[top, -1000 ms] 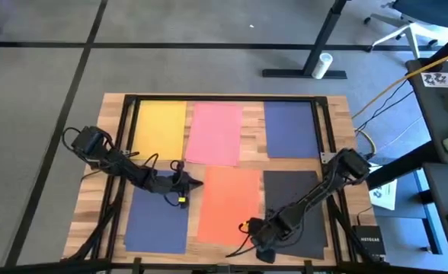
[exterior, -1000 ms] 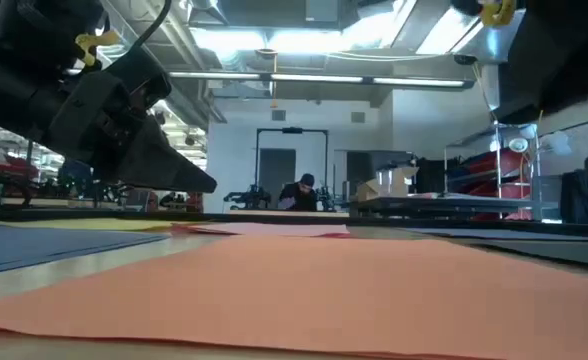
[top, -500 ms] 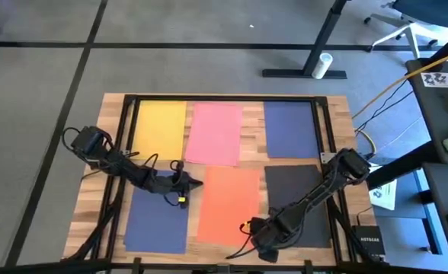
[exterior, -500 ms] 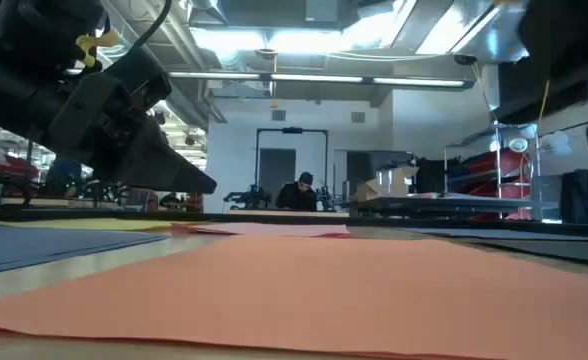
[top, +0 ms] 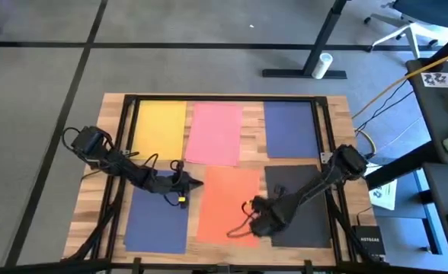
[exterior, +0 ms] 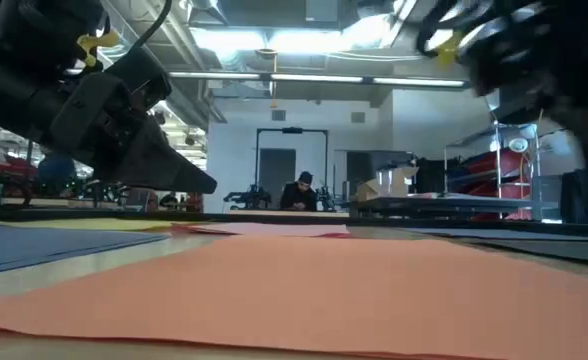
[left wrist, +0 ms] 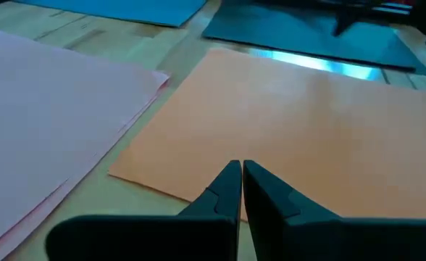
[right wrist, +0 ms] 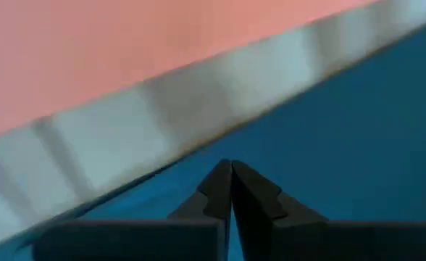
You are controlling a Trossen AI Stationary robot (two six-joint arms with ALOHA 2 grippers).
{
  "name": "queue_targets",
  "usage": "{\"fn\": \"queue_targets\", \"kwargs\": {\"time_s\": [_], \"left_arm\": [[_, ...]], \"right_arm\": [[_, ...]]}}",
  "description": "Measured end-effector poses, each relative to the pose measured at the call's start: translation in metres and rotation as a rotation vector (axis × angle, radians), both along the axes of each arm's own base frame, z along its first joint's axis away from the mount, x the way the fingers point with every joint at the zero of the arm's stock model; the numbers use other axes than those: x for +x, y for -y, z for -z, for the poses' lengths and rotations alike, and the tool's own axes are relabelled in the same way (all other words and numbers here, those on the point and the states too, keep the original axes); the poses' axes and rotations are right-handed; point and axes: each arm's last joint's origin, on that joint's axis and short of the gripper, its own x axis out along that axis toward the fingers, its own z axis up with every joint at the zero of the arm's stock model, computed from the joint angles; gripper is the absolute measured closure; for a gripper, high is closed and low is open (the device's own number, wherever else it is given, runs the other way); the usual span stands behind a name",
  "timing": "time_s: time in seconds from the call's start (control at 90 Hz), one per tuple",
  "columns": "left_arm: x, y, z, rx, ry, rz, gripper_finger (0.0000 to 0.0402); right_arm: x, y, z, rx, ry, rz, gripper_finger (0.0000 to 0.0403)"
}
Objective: Organize paper
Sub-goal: Stack the black paper on top of the black paper
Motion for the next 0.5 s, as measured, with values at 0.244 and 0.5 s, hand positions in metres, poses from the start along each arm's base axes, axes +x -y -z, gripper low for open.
{"fn": "queue_targets", "kwargs": {"time_s": [0.244,0.5], "left_arm": [[0.000,0.000,0.000,0.001,-0.003,0.000,0.0402],[0.000,0.000,0.000,-0.005,-0.001,-0.002,0.0402]], "right_arm": [[-0.035,0.059,-0.022,-0.053,0.042,-0.049,0.0403],[-0.091,0.113,-0.007,0.089,0.249,0.251,0.0403]]}}
